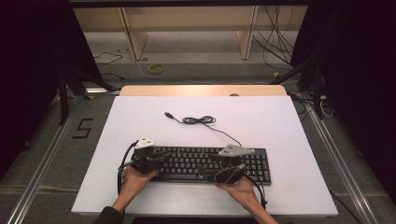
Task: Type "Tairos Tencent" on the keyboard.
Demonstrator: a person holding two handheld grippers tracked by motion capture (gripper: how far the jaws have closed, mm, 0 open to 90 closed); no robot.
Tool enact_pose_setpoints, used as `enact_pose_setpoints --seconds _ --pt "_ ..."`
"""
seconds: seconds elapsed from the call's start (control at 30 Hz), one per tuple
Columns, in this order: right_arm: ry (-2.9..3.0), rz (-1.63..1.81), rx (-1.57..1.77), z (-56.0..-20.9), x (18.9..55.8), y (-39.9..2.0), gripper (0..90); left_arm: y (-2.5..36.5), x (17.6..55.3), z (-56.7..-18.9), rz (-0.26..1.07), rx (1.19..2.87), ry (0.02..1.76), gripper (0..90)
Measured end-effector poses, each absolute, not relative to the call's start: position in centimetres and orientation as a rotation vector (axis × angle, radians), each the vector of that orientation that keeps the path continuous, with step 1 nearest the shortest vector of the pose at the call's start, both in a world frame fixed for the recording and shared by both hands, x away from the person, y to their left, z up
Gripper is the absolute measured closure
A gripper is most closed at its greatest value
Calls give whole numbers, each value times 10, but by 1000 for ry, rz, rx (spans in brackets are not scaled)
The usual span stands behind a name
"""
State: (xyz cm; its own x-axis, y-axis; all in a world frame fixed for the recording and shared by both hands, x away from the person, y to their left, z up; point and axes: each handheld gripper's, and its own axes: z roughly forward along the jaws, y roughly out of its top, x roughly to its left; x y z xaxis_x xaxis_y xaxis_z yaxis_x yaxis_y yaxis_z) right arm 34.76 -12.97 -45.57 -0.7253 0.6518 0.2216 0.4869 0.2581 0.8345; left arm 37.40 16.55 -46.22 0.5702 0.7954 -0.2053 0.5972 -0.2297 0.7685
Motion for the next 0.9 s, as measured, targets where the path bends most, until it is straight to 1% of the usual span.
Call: enact_pose_setpoints --seconds 0.2,0.27,0.43,0.6,0.7,0.83,0.9 --pt "2355 1459 1077 -456 349 -128 351 170 371 -461 269 1924 1125 636" --pt "2353 1459 1075 -456 350 -127 353 171 370 -460 252 1912 1133 567" --pt "2355 1455 1079 -457 353 -125 358 174 367 -459 236 1885 1102 452" --pt "2360 1446 1078 -457 355 -122 371 176 363 -456 238 1849 1084 387" --pt "2364 1432 1083 -457 358 -120 403 177 362 -455 239 1841 1080 361" --pt "2371 1406 1099 -458 361 -117 484 178 359 -454 241 1832 1077 335" --pt "2372 1401 1116 -458 364 -115 544 179 358 -454 241 1829 1073 325"
